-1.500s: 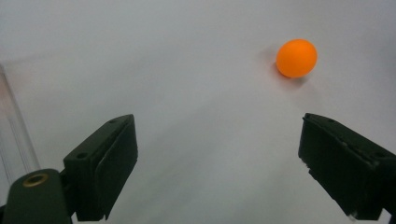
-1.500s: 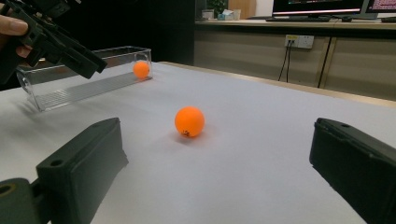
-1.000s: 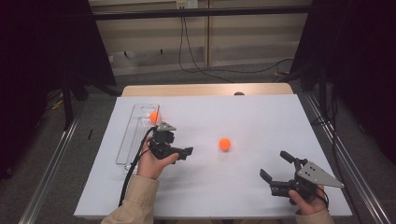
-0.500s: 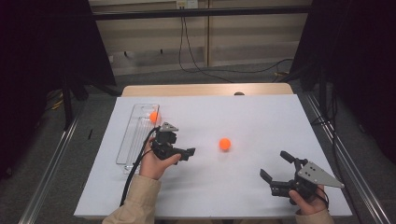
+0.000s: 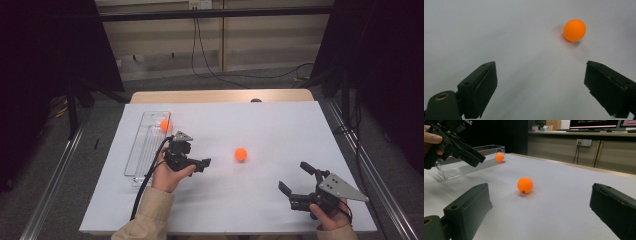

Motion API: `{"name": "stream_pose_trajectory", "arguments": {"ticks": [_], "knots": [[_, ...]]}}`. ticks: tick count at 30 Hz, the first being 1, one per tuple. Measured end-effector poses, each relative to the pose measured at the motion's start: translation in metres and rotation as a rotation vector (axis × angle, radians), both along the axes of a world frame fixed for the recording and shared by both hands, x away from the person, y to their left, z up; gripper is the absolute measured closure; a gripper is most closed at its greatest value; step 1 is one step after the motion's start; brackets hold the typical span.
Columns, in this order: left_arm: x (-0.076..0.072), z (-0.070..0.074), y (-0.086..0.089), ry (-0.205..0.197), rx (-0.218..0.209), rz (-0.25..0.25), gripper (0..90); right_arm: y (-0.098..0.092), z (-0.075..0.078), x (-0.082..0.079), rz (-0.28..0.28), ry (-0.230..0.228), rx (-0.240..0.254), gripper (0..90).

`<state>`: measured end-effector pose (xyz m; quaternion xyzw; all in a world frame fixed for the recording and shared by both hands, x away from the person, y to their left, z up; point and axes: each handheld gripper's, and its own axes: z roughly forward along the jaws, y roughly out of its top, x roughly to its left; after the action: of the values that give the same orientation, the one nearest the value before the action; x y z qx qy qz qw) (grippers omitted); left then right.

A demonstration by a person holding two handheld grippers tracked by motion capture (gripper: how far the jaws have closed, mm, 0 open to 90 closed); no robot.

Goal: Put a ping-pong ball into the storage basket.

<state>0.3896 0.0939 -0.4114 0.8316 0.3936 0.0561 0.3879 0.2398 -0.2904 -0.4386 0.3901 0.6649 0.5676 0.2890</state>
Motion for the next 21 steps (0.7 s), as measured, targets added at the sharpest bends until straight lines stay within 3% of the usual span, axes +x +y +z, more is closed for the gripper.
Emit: {"name": "stream_pose_trajectory", "arguments": {"ticks": [21], "knots": [[0.0014,-0.0067,-0.008,0.001,-0.003,-0.004,11.3,0.0001,-0.0001,0.0,0.001,0.0,-0.001,2.5]]}}
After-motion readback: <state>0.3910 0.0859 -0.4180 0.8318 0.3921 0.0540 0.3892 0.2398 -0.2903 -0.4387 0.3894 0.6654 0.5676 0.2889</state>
